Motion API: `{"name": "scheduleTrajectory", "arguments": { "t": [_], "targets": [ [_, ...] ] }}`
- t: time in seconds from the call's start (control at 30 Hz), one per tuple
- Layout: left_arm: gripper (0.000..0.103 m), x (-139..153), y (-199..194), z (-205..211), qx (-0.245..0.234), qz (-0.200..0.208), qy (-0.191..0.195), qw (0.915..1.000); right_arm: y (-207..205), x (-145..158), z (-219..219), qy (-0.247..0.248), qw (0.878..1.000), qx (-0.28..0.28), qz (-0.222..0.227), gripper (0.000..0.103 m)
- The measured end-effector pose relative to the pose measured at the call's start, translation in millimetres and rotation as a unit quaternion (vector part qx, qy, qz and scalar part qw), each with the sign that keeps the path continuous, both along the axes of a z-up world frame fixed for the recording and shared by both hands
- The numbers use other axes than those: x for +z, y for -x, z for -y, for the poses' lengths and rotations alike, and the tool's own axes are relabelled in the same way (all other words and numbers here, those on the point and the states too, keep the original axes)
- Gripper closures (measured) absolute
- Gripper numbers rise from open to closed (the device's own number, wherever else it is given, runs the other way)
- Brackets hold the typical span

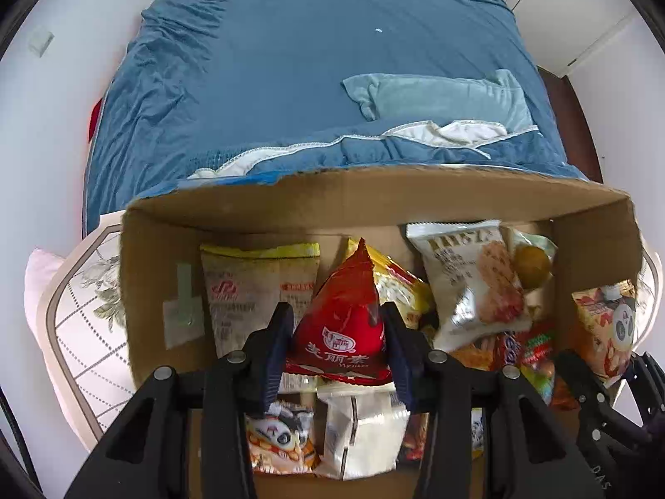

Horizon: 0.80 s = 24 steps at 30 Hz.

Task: Organize snacks
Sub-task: 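Lower both packets into the box and open both tools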

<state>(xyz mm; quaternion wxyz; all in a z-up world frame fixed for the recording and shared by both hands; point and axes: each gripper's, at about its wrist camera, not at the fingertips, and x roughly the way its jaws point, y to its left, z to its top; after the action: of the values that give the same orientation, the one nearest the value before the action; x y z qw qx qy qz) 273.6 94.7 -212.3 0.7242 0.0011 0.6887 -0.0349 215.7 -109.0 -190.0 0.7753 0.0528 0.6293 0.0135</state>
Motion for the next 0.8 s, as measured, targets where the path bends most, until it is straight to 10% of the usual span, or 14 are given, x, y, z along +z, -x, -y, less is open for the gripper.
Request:
{"name": "scheduleTrajectory", "arguments": {
  "t": [0.2,0.27,0.8],
  "targets": [
    [0.048,-6.7,-7.7,-0.6,0.011,0.000,-0.012,0.9999,-9.5,-9.4,-5.8,0.000,1.000,-0.005,-0.024,0.036],
    [0.005,-8.6,-10.3,-0.4,0.014,-0.007,-0.016,0.9997,-12.7,-9.4,-11.7,-0.005,1.000,0.002,-0.026,0.010],
    [0.005,17.4,8.6,4.7,0.008,0.006,-0.015,0.9998,-7.9,-2.5,-19.4,0.020,0.999,0.007,-0.038,0.006]
  ]
}}
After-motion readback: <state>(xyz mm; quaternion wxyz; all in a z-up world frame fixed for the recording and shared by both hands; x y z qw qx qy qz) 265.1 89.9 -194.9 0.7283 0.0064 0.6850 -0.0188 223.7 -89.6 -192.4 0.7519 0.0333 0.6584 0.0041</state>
